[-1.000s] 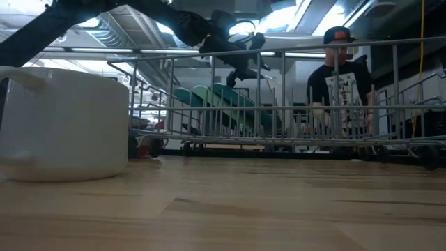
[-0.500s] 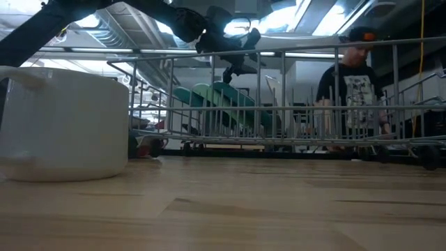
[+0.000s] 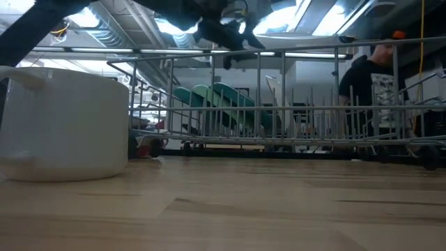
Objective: Sort dishes
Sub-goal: Put the blue plate into the dishwasher rack
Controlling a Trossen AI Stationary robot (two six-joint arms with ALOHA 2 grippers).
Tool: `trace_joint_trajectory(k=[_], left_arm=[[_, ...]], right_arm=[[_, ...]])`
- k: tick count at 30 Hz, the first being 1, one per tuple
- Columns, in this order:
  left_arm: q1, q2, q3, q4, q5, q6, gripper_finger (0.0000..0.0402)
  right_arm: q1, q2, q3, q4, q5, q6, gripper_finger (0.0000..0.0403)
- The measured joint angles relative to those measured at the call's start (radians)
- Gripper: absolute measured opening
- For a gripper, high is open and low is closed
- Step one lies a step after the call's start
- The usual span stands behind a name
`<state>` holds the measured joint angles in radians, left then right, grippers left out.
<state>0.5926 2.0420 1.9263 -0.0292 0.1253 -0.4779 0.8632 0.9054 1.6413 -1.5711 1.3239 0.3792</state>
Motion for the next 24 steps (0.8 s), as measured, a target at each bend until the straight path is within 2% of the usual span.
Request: trace_joint_trajectory(k=[4, 14, 19, 24], left_arm=[[0.021, -0.06, 0.0, -0.09, -0.001, 0.107, 0.0136], [0.093, -0.211, 0.002, -0.522, -0.059, 0.349, 0.0136], [0.133, -0.217, 0.002, -0.727, -0.072, 0.421, 0.0136], [0.152, -0.21, 0.002, -0.787, -0.172, 0.492, 0.0136]], right_arm=[[0.0, 0.0, 0.0, 0.0, -0.009, 0.05, 0.0065], [0.0, 0.029, 0.0, 0.0, -0.009, 0.173, 0.0065], [0.0, 0.036, 0.0, 0.0, 0.023, 0.193, 0.0065], [0.0, 0.042, 0.0, 0.0, 0.071, 0.219, 0.0065]])
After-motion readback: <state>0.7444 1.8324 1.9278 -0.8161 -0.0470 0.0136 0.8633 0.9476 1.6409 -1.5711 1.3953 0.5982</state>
